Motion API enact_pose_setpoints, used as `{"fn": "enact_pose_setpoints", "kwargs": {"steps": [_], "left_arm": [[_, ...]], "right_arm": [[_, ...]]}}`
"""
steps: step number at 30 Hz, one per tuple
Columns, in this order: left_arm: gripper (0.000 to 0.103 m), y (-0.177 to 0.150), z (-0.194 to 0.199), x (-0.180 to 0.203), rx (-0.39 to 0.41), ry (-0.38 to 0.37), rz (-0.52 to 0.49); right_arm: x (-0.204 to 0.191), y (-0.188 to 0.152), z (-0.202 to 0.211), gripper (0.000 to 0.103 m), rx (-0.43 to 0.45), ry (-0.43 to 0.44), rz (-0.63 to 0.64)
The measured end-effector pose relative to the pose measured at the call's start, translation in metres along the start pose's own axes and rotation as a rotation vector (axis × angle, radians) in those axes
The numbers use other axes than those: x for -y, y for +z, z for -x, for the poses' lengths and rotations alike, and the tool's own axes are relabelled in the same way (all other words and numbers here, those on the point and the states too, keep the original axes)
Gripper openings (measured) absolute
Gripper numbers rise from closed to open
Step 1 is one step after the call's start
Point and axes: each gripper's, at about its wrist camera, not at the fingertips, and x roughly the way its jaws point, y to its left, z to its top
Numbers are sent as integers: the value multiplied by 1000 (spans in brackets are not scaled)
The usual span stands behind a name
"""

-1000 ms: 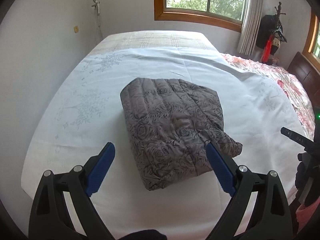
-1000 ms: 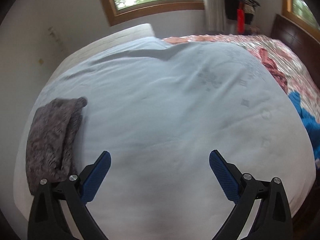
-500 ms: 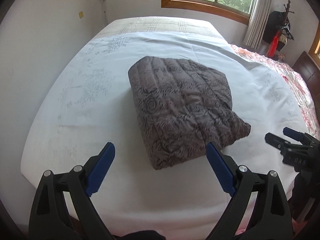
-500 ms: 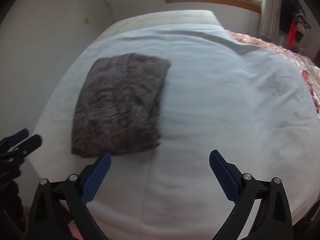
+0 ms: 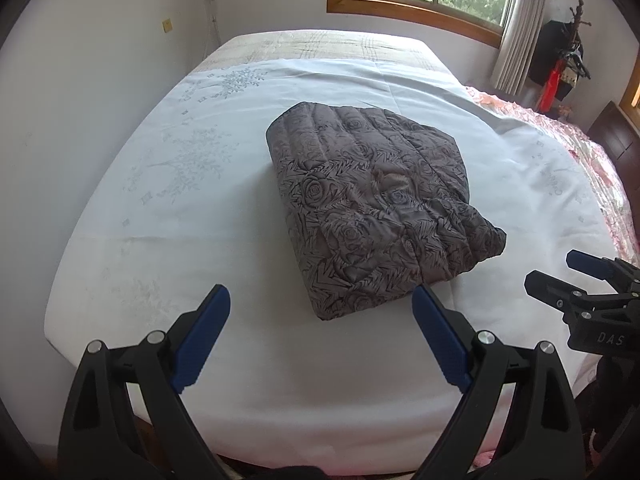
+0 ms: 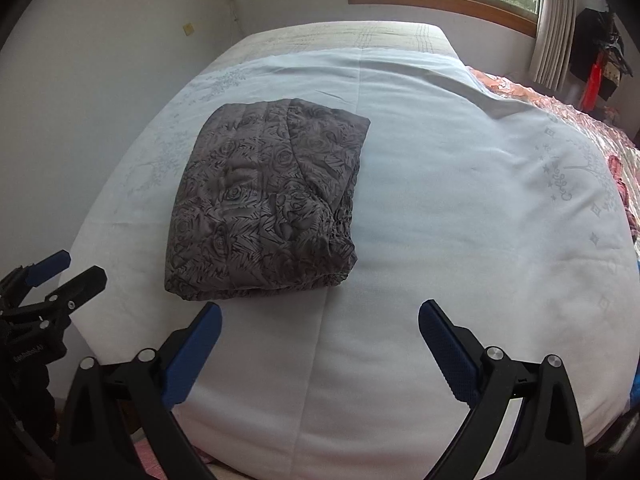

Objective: Fold large clothes

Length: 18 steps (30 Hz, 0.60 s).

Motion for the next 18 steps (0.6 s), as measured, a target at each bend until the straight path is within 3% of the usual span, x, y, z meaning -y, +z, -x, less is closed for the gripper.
{"fn": "enact_pose_setpoints", "kwargs": {"steps": [18], "left_arm": [[92,-8,9,2,12,6,-6]], "right_arm": [[-1,-8,7,99,11,-4,7]]}}
